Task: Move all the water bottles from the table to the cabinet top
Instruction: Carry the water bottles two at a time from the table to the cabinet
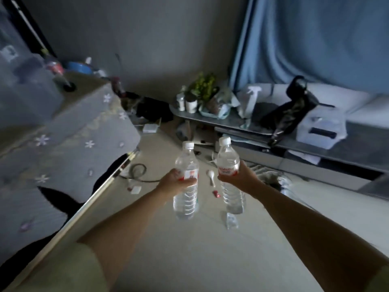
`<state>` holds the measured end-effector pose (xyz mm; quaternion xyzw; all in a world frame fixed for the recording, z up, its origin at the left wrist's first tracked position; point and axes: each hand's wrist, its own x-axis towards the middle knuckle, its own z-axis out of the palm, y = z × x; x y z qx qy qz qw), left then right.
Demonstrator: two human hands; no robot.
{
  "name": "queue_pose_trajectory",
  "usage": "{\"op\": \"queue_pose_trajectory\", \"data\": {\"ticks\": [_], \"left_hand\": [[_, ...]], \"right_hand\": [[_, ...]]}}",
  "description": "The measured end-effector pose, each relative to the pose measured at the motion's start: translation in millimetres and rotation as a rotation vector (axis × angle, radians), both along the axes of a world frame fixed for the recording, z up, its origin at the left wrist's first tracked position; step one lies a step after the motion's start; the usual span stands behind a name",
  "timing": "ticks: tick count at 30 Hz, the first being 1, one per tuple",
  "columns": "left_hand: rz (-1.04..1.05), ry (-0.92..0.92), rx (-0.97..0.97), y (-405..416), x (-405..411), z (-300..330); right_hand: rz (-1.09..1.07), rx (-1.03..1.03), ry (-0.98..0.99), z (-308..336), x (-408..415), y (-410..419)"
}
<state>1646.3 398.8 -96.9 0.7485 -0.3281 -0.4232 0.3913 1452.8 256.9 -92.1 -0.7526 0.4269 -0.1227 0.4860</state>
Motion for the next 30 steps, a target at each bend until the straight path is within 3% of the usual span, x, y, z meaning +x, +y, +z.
{"op": "queue_pose_trajectory", "data": {"ticks": [13, 30], "left_hand": [[-0.363, -0.084, 0.069, -219.9, -273.6, -20.7], [-0.994, -0.007, 0.032, -472.8, -590.9, -30.8]], "right_hand": [[-0.525, 0.023, -0.008, 3.7, -324.0, -98.4], [-1.062, 0.053, -0.021, -8.2, -616.8, -209.2]]}}
